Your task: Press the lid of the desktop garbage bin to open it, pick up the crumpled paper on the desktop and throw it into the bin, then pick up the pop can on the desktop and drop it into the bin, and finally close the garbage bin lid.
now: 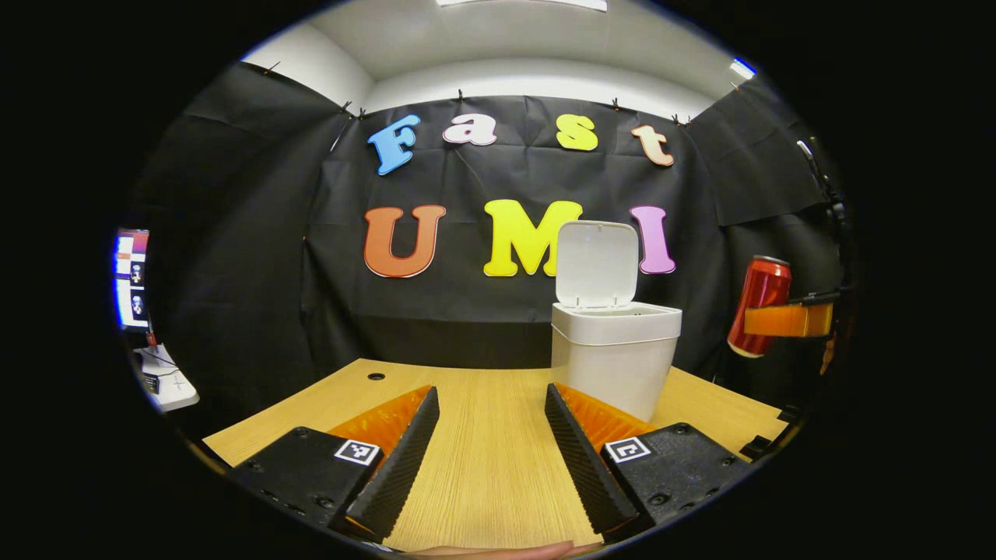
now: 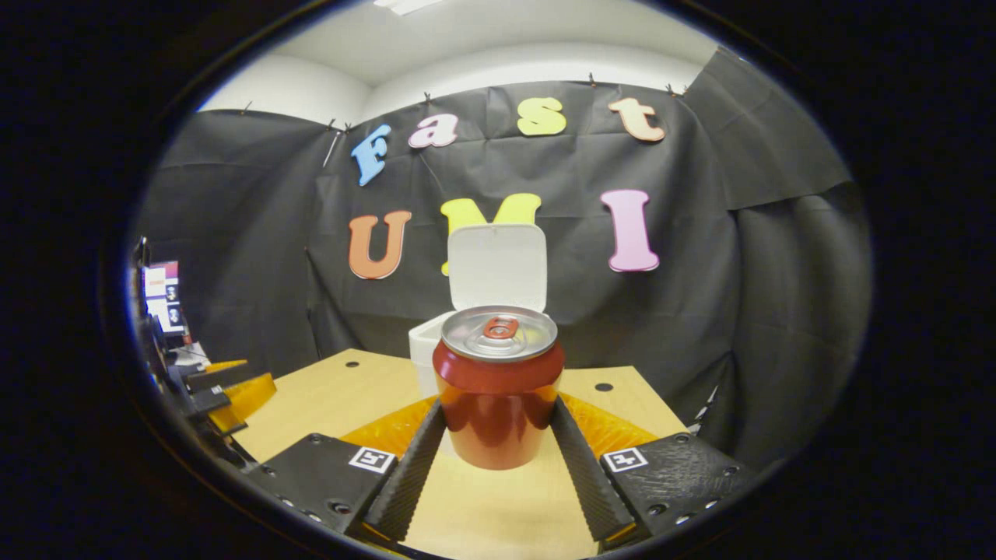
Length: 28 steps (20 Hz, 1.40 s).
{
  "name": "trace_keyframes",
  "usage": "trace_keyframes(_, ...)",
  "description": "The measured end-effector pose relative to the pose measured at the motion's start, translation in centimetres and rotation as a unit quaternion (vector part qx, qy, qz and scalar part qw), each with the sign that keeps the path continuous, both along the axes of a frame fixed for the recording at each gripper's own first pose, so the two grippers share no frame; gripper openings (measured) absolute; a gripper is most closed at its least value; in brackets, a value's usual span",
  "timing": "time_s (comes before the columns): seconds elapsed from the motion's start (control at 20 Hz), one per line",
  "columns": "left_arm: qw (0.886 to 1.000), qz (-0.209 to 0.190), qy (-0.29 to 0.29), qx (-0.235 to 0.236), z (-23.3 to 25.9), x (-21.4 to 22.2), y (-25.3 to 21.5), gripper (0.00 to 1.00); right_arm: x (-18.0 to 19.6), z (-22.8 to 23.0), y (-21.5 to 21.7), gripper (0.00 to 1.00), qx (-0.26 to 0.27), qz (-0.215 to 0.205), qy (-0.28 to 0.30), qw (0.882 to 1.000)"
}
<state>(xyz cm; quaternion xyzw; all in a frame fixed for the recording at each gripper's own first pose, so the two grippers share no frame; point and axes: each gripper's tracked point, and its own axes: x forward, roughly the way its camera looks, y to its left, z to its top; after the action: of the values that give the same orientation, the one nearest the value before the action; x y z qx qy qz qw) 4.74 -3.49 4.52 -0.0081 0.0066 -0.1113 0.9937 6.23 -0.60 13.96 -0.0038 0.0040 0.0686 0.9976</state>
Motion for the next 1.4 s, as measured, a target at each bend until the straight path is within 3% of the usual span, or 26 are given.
trace_keyframes(0.25, 1.000, -0.009, 0.006, 0.008, -0.5, 0.0, -0.5, 0.90, 3.4, 6.7, -0.2, 0.81, 0.003, -0.017, -0.038, 0.999)
trace_keyframes(0.5, 1.000, -0.006, -0.006, 0.003, 0.3, -0.1, 0.3, 0.90, 8.9, 9.0, 0.4, 0.81, 0.003, -0.033, -0.027, 0.999)
trace_keyframes(0.75, 1.000, 0.008, -0.010, -0.008, 0.6, 0.5, 1.8, 0.90, 16.0, 11.3, 1.5, 0.81, 0.039, -0.039, -0.014, 0.998)
trace_keyframes(1.05, 1.000, 0.011, -0.016, 0.003, 0.3, 0.9, 2.9, 0.90, 23.5, 7.9, 1.9, 0.82, 0.024, -0.067, 0.038, 0.997)
trace_keyframes(1.4, 1.000, 0.006, 0.004, -0.004, -1.3, 2.1, 3.5, 0.90, 26.0, 2.9, 5.3, 0.82, 0.068, -0.048, 0.116, 0.990)
